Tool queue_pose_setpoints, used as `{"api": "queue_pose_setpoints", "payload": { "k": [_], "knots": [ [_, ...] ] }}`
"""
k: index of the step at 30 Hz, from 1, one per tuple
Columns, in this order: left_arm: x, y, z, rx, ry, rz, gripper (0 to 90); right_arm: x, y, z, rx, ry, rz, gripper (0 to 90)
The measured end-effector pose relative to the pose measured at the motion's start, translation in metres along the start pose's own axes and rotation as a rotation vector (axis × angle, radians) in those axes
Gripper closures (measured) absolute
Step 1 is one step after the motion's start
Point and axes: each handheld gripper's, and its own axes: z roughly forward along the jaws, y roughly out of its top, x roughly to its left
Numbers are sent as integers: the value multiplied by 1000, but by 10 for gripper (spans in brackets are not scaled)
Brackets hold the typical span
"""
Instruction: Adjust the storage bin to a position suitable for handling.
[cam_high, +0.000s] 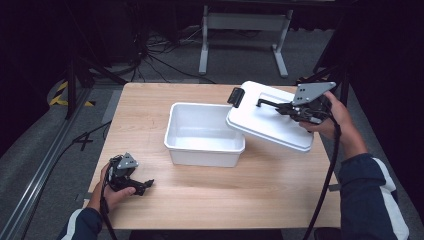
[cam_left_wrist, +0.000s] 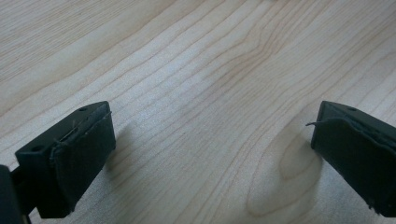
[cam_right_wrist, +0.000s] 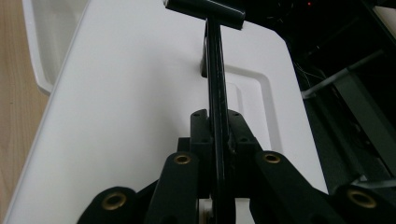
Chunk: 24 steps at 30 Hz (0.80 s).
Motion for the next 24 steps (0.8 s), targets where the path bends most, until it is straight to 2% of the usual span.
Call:
{"api": "queue_pose_setpoints", "payload": {
  "k": [1, 4, 11, 18, 24],
  "knots": [
    [0, 0, 0, 0, 0, 0, 2, 0, 0, 0, 0, 0, 0, 843],
    [0, 0, 0, -2, 2, 2, 2, -3, -17, -9, 0, -20, 32, 844],
    [0, 0, 0, 0, 0, 0, 2, -6, -43, -16, 11, -48, 76, 844],
    [0, 0, 0, -2, 2, 2, 2, -6, -65, -17, 36, -64, 107, 844],
    [0, 0, 0, -2, 2, 2, 2, -4, -84, -11, 57, -64, 142, 844]
  ]
}}
